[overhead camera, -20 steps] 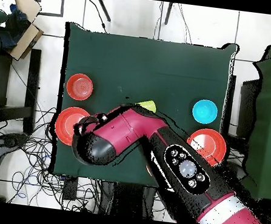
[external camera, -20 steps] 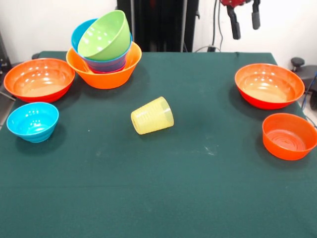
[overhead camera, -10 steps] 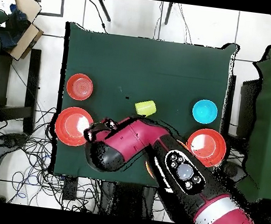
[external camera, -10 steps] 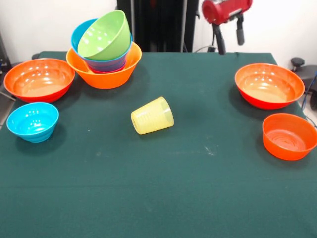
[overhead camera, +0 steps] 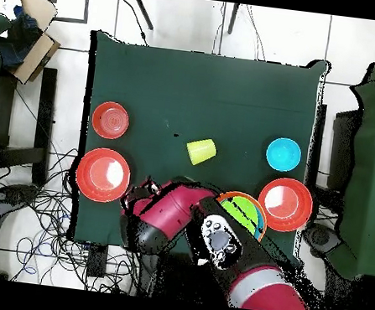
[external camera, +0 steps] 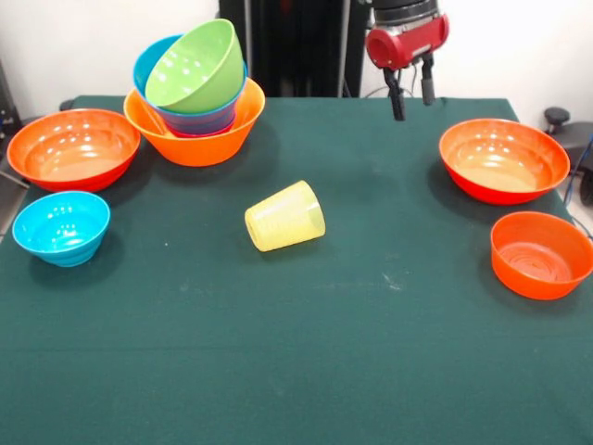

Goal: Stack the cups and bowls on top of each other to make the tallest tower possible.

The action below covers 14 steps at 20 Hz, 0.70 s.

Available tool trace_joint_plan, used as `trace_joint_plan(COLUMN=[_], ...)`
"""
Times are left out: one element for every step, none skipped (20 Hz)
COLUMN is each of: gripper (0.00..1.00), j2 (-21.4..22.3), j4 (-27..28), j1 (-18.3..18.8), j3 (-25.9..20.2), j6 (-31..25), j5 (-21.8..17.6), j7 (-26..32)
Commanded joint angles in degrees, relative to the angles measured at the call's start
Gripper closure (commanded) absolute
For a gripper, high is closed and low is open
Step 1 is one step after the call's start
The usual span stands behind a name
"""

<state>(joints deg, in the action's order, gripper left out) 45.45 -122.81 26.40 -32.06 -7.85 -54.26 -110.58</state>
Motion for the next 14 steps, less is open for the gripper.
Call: trace_joint_plan(gripper=[0.0, 0.0, 0.0, 0.0, 0.0, 0.0, 0.0, 0.0, 0.0, 0.0, 0.0, 0.0, 0.0, 0.0], j2=[-4.84, -5.17, -5.29, -5.54, -5.56, -5.71, -5.65, -5.66, -5.18, -4.77, -3.61, -2.15, -0.68, 0.85], j4=[0.47, 0.58, 0.45, 0.42, 0.29, 0.3, 0.22, 0.19, -0.03, -0.24, -0.84, -1.45, -2.06, -2.49], j1=[-8.89, -9.8, -10.95, -11.57, -12.28, -12.75, -13.45, -13.93, -14.7, -14.98, -15.02, -14.98, -14.93, -14.96], j3=[17.48, 18.72, 20.12, 20.99, 21.72, 22.21, 22.86, 23.36, 24.05, 24.22, 23.87, 23.32, 22.76, 22.91], j6=[10.57, 11.48, 12.42, 13.07, 13.6, 13.98, 14.37, 14.61, 14.51, 14.3, 13.27, 11.61, 9.94, 7.91], j5=[-5.74, -5.14, -4.49, -3.66, -2.91, -2.4, -1.7, -1.07, -0.16, 0.46, 1.28, 2.16, 3.03, 4.37], j7=[-11.44, -10.99, -10.62, -9.88, -9.42, -9.07, -8.81, -8.56, -8.7, -8.55, -8.53, -8.28, -8.03, -8.0])
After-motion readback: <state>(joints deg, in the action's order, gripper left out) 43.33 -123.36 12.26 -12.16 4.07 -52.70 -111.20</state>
